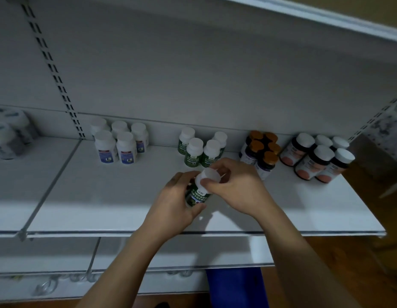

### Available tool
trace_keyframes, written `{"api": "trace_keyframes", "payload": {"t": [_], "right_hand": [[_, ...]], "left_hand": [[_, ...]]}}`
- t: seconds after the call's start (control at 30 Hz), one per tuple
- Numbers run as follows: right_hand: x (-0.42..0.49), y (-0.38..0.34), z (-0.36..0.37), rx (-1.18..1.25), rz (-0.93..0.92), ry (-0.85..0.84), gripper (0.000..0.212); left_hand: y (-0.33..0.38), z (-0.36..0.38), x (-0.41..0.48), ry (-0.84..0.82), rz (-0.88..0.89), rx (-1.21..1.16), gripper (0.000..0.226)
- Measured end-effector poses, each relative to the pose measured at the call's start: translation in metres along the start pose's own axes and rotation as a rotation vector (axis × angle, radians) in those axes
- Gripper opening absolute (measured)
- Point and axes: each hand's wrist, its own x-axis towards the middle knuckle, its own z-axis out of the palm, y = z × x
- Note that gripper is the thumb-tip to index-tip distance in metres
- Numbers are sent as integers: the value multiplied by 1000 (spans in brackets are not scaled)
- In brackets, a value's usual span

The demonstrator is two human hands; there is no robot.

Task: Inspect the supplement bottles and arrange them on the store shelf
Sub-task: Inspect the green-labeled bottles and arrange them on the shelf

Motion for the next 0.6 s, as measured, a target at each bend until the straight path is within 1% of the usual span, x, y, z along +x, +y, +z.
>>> {"api": "trace_keyframes", "payload": {"t": [0.07, 0.13, 0.2, 0.23, 0.3, 0.4, 0.5, 0.6], "right_hand": [[11, -10, -8, -93, 26, -69, 23], [24, -20, -20, -168, 6, -81, 25], [40, -28, -33, -187, -41, -6, 30], [50, -30, -39, -190, -64, 41, 33], [74, -33, -46, -205, -85, 109, 36], [114, -32, -45, -218, -74, 186, 39], [143, -29, -34, -223, -51, 211, 35], [160, -24, -22, -236, -16, 196, 35]], "left_hand": [[-1, -3, 3, 11, -10, 68, 71], [-1, -11, 9, 10, -33, 186, 77], [-3, -24, 18, -51, -96, 313, 86], [-4, -30, 23, -84, -129, 355, 86], [-5, -43, 32, -127, -176, 403, 83], [-5, -57, 41, -160, -197, 449, 79], [-6, -64, 45, -154, -190, 460, 75], [-9, -67, 46, -146, -189, 477, 72]]}}
